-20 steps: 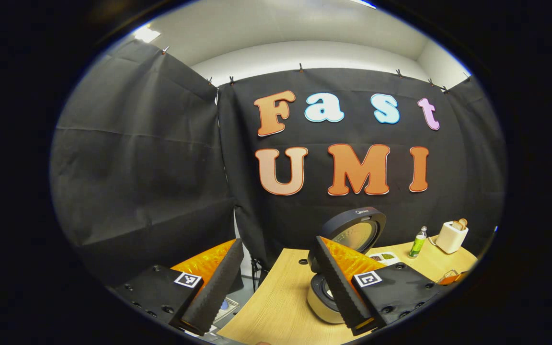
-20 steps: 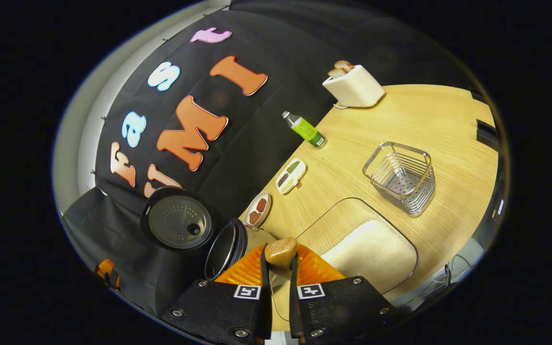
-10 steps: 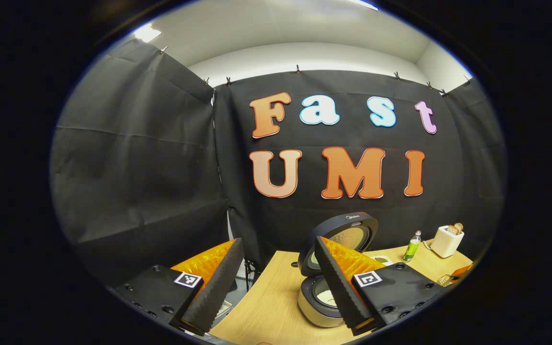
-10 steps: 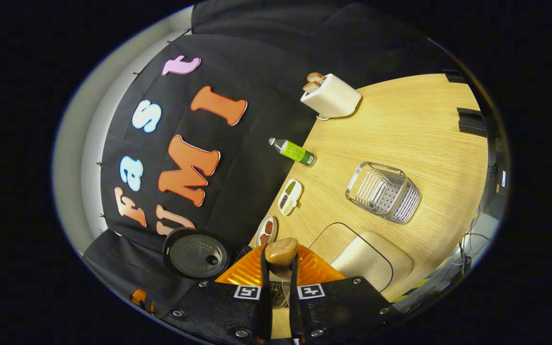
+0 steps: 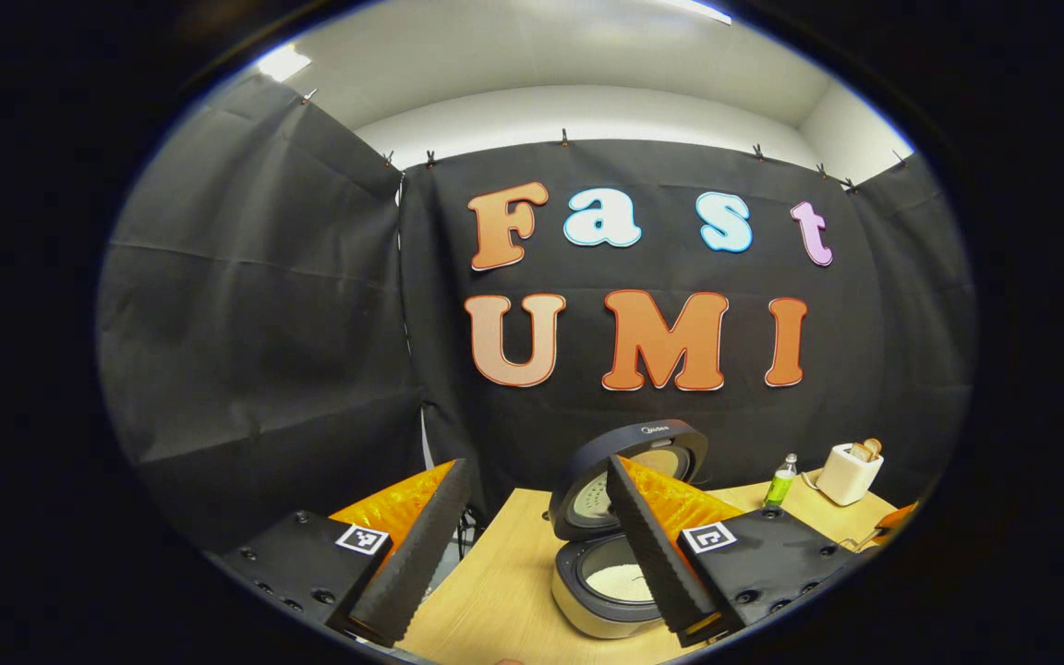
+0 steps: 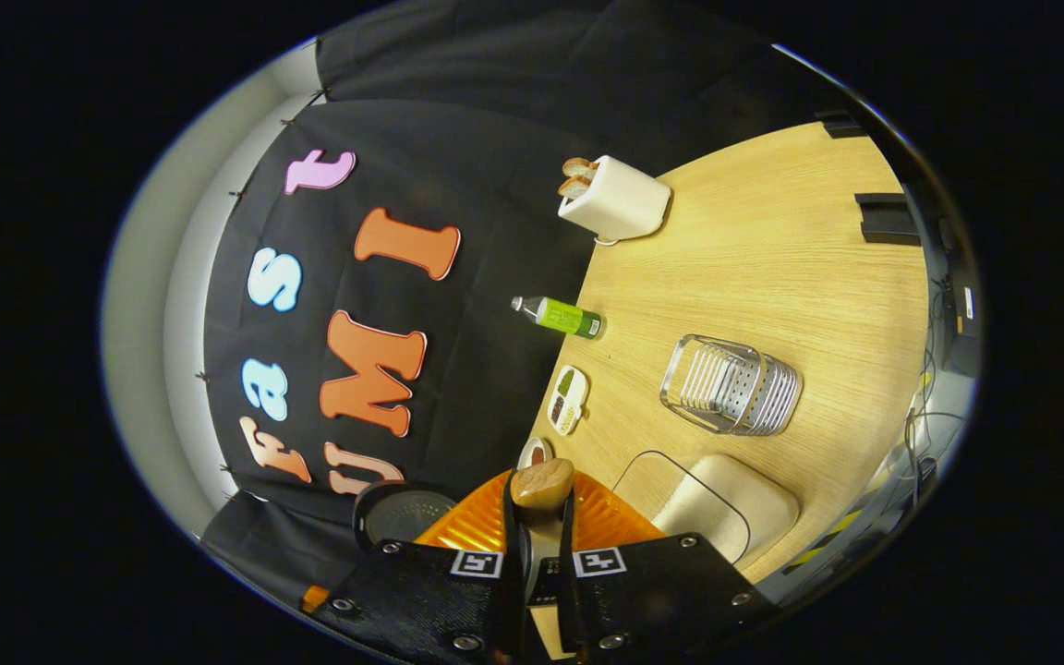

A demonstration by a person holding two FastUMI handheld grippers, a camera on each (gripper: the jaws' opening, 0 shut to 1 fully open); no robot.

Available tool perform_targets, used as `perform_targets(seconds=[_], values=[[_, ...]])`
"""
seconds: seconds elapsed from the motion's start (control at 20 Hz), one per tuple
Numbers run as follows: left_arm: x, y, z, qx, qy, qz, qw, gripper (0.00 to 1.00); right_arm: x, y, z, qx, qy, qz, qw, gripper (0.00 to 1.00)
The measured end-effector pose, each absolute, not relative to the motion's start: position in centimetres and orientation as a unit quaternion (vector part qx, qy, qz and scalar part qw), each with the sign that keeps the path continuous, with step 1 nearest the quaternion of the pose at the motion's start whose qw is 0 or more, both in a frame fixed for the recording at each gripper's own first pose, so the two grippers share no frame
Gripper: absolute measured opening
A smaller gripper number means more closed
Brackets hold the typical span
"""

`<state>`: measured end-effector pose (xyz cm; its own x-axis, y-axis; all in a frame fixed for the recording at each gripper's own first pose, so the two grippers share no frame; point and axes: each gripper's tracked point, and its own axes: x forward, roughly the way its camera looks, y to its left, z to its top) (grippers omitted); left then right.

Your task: Close the left gripper, press the button to open the rice cooker; take a wooden spoon from the chopstick holder with the right hand, scoop a spoonful of rice and pour it into the rice cooker, then put the wooden spoon back into the chopstick holder.

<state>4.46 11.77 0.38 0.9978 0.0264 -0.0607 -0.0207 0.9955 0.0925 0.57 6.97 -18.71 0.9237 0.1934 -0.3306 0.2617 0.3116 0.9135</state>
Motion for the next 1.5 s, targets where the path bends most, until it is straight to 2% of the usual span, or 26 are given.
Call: perform_targets(seconds=[0.45, 0.5, 0.55, 0.95, 1.5], values=[[4.6, 11.4, -0.4, 0.036, 0.04, 0.017, 0.998, 0.97, 2.5, 7.1, -14.5, 0.62, 0.176, -0.016, 0.764, 0.13], [4.4, 11.6, -0.4, 0.035, 0.04, 0.019, 0.998, 0.97, 2.8, 7.3, -14.0, 0.622, 0.175, -0.013, 0.763, 0.09], [4.4, 11.6, -0.4, 0.034, 0.04, 0.019, 0.998, 0.97, 3.2, 7.6, -13.5, 0.626, 0.174, -0.009, 0.76, 0.14], [3.7, 11.7, -1.3, 0.034, 0.052, 0.008, 0.998, 0.97, 7.9, 12.7, -9.8, 0.633, 0.18, 0.032, 0.752, 0.13], [4.1, 14.1, -2.0, 0.03, 0.06, 0.011, 0.998, 0.98, 14.9, 23.0, -4.7, 0.57, 0.176, 0.11, 0.795, 0.13]])
